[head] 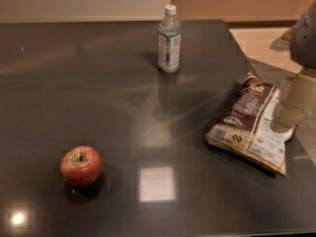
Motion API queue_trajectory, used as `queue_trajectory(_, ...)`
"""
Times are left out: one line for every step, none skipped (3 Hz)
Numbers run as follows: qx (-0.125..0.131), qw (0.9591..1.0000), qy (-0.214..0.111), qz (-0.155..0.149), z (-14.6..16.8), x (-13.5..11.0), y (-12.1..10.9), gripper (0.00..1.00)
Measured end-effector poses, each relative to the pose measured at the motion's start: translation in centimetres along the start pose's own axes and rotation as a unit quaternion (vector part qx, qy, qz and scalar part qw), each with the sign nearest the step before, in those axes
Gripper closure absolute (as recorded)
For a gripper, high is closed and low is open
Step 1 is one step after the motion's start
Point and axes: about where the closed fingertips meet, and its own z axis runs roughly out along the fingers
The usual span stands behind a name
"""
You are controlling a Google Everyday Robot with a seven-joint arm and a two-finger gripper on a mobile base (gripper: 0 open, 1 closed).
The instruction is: Knock blue plastic bottle over
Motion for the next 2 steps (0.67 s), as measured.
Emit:
queue_trajectory(0.0,1.0,0.0,0.0,0.0,0.0,0.0,0.0)
queue_trajectory(-0.006,0.9998,-0.021,0.004,0.7,-0.9,-1.5,0.0)
